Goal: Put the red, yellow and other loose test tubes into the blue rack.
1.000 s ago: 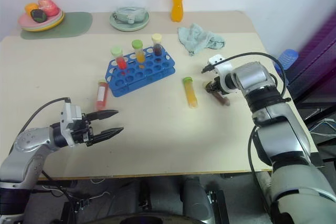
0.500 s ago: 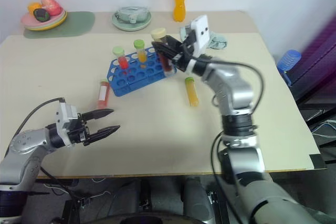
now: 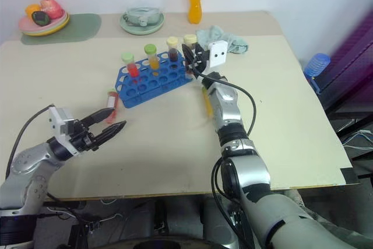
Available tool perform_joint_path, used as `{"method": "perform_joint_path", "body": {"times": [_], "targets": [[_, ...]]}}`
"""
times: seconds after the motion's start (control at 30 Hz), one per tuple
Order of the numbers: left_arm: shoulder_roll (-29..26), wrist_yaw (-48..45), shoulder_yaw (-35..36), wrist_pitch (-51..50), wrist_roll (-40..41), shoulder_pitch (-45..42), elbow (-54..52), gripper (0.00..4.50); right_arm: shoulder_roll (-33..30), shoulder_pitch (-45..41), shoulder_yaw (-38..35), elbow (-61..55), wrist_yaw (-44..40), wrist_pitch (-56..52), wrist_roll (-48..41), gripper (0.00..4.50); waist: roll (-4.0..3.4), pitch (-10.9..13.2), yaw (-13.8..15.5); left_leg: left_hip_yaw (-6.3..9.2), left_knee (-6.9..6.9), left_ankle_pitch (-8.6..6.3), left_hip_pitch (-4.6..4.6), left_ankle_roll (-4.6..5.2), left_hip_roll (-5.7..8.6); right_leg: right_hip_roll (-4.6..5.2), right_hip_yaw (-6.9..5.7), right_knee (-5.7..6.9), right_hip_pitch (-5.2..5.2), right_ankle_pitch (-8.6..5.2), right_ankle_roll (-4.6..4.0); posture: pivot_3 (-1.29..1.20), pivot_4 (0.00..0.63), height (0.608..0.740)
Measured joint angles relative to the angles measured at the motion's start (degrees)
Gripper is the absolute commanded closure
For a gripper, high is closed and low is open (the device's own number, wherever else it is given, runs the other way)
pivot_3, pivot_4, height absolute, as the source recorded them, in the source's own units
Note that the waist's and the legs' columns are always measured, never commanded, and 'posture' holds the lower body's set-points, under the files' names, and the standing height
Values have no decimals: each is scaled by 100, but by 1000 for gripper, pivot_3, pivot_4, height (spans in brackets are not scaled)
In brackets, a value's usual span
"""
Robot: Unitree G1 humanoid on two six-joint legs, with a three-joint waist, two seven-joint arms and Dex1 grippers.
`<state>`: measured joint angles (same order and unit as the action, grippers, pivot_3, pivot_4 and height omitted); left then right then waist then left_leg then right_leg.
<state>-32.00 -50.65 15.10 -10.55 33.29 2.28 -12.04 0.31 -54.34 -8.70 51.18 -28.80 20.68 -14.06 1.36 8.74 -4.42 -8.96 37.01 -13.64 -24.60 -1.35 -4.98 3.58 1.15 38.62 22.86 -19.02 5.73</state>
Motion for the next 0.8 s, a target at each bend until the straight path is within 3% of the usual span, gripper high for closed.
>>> {"method": "perform_joint_path", "body": {"times": [0.37,0.8], "targets": [[122,520,271,-172,228,333,-469,1365,241,-690,-244,1450,-246,600,-70,3686,-3,2,-12,0,0,1,2,-1,0,2,0,3,-2,0,0,0,150,740],[187,813,386,-258,245,588,-853,1365,264,-1128,-503,2112,-62,688,-15,3686,-3,2,-12,1,0,1,3,-2,0,3,0,3,-3,0,0,0,150,740]]}}
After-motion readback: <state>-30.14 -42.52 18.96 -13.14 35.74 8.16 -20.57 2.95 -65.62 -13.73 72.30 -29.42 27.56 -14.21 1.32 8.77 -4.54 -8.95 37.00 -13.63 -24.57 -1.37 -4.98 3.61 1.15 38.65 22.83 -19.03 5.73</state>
